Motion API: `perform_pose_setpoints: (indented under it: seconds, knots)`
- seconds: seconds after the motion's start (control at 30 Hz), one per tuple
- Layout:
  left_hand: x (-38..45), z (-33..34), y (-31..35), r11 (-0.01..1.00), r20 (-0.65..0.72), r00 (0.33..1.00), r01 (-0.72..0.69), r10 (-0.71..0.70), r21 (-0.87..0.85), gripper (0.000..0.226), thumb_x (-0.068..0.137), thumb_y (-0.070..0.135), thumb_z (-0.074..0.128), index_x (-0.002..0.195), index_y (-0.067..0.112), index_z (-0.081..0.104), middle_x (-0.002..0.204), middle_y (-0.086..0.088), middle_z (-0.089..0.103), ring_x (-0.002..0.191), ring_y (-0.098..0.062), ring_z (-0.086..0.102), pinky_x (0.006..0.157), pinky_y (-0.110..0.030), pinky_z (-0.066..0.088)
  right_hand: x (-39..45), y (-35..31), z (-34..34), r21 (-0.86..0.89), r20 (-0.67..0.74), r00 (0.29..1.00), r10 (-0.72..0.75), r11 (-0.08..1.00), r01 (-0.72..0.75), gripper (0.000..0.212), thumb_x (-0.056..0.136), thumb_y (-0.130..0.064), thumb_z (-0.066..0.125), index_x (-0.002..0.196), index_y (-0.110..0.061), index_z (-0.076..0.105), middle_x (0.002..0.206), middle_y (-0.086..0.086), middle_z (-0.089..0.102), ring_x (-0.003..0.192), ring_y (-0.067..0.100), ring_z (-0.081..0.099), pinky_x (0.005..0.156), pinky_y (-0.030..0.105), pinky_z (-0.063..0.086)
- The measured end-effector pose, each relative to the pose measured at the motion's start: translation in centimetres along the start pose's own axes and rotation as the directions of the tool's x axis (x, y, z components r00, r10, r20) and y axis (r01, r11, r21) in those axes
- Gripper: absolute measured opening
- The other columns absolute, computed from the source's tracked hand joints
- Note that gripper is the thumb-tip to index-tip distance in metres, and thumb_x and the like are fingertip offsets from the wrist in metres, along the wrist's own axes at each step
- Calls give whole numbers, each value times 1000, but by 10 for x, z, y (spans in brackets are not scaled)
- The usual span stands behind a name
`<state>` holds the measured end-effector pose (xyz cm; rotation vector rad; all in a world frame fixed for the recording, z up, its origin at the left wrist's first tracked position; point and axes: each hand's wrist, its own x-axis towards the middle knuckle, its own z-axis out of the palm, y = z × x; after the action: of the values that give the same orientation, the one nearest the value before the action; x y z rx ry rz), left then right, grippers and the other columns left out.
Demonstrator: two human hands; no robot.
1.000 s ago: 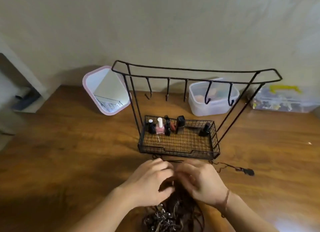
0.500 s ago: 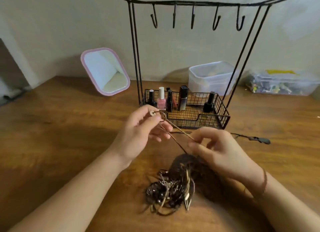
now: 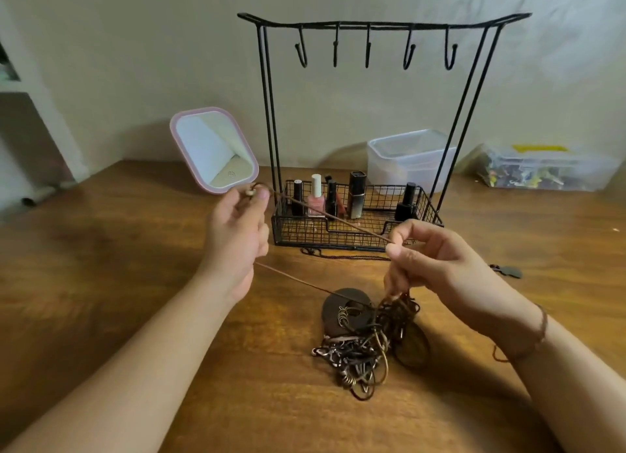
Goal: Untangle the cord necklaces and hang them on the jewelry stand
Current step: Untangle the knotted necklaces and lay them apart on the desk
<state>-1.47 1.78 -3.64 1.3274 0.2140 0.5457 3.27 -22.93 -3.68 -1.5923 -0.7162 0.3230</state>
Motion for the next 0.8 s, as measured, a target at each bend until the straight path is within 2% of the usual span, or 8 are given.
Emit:
perform_pose_setpoints:
  seconds: [0.1, 0.2, 0.27, 0.33, 0.4, 0.53, 0.67, 0.8]
  knots:
    - [8, -4, -8, 922, 10, 999, -50, 50, 385, 14, 98, 28, 57, 108, 21, 64, 75, 13, 57, 62, -3, 49, 65, -22, 38, 1, 0, 2, 73, -33, 996, 77, 995, -75, 18, 82, -22, 65, 95, -10, 61, 62, 10, 59, 65, 30, 59, 64, 39, 50]
    - [4, 1, -20, 527, 182, 975, -220, 124, 821, 23, 93, 35, 61, 113, 25, 63, 112, 11, 60, 100, -7, 57, 80, -19, 43, 0, 2, 7, 26, -54, 990, 127, 992, -126, 25, 83, -21, 64, 107, -12, 63, 70, 10, 68, 66, 30, 67, 64, 41, 49]
    - [-8, 7, -22, 410, 324, 911, -406, 256, 817, 35, 88, 44, 61, 117, 24, 62, 118, 9, 55, 108, -7, 52, 90, -22, 42, 1, 3, 10, -8, -98, 987, 126, 992, -127, 24, 89, -16, 62, 113, -15, 63, 75, 10, 73, 69, 29, 73, 61, 35, 54]
    - [-23, 16, -18, 441, 541, 755, -656, 371, 613, 28, 87, 47, 58, 97, 21, 65, 97, 8, 60, 91, -7, 56, 77, -24, 48, 2, 2, 12, -138, -150, 985, 89, 984, -110, 24, 94, -13, 59, 117, -18, 63, 79, 8, 77, 72, 23, 75, 58, 27, 55]
    - [-39, 26, -15, 480, 709, 656, -724, 257, 496, 32, 87, 55, 54, 84, 25, 63, 77, 12, 60, 72, -5, 58, 59, -26, 47, 3, 1, 11, -265, -147, 988, 42, 961, -81, 23, 95, -12, 58, 117, -20, 63, 81, 4, 78, 72, 17, 75, 58, 31, 57]
    - [-53, 39, -28, 284, 781, 620, -763, 67, 581, 31, 82, 60, 58, 81, 30, 60, 74, 16, 54, 74, -2, 49, 65, -23, 43, 2, 1, 2, -441, -185, 982, 24, 891, -105, 23, 93, -15, 62, 115, -22, 65, 78, -1, 76, 68, 11, 73, 62, 32, 61]
    - [-47, 33, -28, 548, 683, 724, -609, 91, 573, 7, 84, 26, 69, 78, 22, 69, 71, 9, 64, 70, -8, 58, 65, -23, 48, 1, 1, -5, -762, -326, 934, -149, 626, -166, 16, 88, -33, 66, 104, -33, 68, 75, -16, 65, 67, 6, 63, 63, 34, 58]
    - [-39, 29, -22, 796, 611, 791, -366, -6, 482, 11, 87, 18, 63, 78, 15, 70, 76, -2, 69, 76, -16, 64, 73, -34, 52, -6, -13, -2, -637, -170, 958, -230, 767, 71, 3, 84, -30, 68, 81, -31, 67, 73, -10, 66, 64, 9, 61, 52, 20, 49]
